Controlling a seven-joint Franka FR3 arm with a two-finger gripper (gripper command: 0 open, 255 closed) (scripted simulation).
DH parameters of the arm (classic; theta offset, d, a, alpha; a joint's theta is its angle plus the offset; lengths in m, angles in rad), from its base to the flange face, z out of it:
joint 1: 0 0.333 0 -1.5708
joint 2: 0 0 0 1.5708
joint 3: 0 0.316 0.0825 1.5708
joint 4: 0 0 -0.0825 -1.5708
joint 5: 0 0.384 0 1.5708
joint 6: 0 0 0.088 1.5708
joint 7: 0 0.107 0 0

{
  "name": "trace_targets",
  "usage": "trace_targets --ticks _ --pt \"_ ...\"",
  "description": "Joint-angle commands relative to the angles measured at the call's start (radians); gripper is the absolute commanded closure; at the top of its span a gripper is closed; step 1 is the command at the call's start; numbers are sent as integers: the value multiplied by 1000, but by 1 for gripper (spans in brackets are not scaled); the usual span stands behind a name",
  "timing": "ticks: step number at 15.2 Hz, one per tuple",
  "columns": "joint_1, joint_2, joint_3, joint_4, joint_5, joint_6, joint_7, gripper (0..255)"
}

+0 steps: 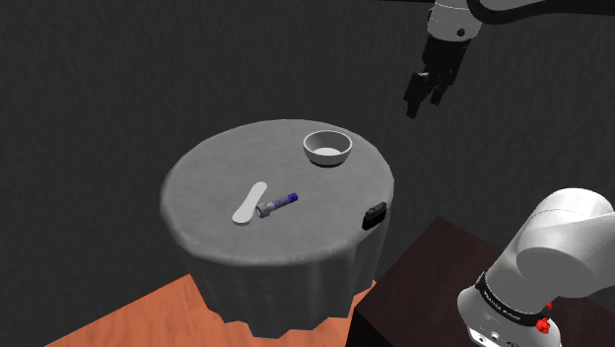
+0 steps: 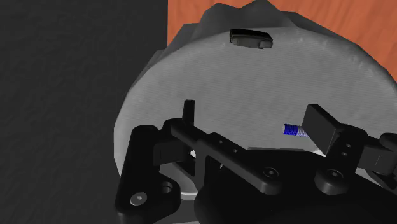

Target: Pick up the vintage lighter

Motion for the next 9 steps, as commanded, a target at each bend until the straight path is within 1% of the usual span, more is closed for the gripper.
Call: trace_targets --ticks 1,5,9 --pt "0 0 0 0 0 0 0 0" --pt "72 -7 -76 -135 -17 134 -214 0" --pt "141 11 -156 -249 -37 265 -431 0"
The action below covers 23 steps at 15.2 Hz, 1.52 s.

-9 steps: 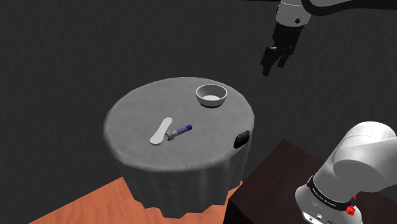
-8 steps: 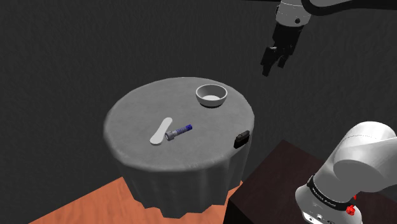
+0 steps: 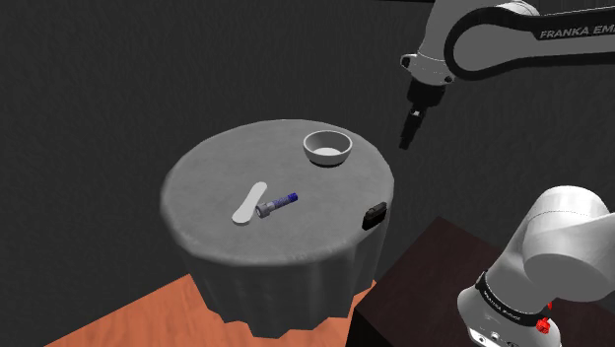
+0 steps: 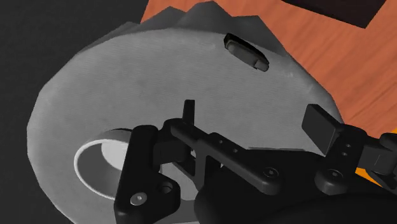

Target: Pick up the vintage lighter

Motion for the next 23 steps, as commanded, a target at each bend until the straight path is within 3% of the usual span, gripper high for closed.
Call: trace_targets --ticks 1,11,17,23 --pt "36 9 -40 -62 -10 71 -115 0" --pt "222 195 -269 -241 -47 405 -687 0" --pt "378 392 -425 -288 -8 611 -1069 0" --pt "422 492 -468 -308 51 726 -1122 0"
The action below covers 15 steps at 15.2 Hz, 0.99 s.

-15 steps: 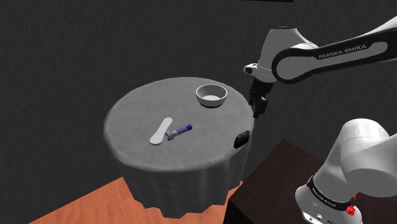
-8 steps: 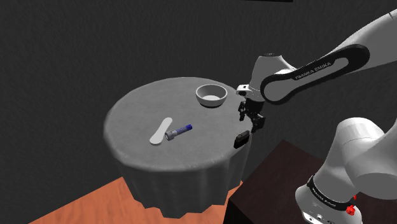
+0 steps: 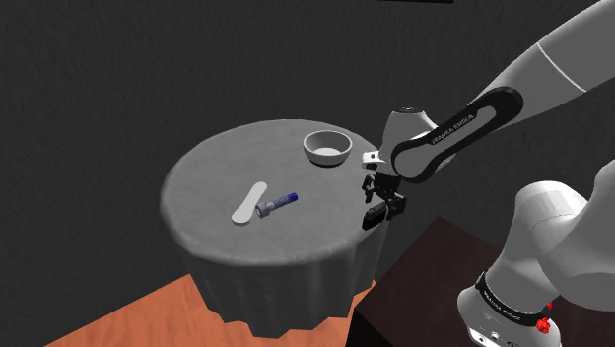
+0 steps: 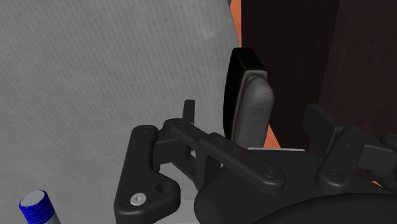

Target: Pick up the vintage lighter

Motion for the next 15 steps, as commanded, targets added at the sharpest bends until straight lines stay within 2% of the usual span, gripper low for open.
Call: trace_targets --ticks 1,3,4,13,15 --pt "17 33 -15 -6 25 38 -22 0" --pt "23 44 -19 -8 34 49 -30 0" --pt "22 42 -18 -6 33 45 -28 255" --pt "23 44 -19 -8 34 49 -30 255" --pt "4 7 -4 -3 4 10 -5 255"
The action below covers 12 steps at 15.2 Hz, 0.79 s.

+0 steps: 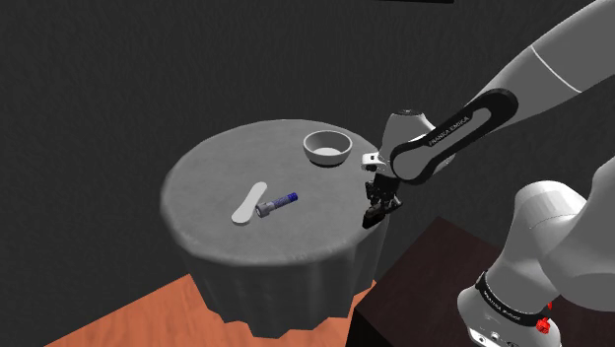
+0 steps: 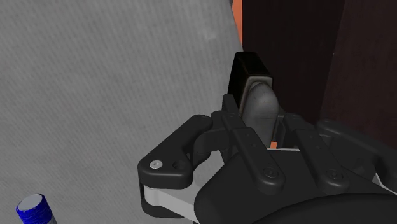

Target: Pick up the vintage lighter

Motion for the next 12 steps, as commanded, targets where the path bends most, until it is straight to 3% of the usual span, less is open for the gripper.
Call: trace_targets --ticks 1,12 --pt "-16 -33 14 2 -25 -33 22 255" --pt "-75 -197 83 51 -93 -239 94 255"
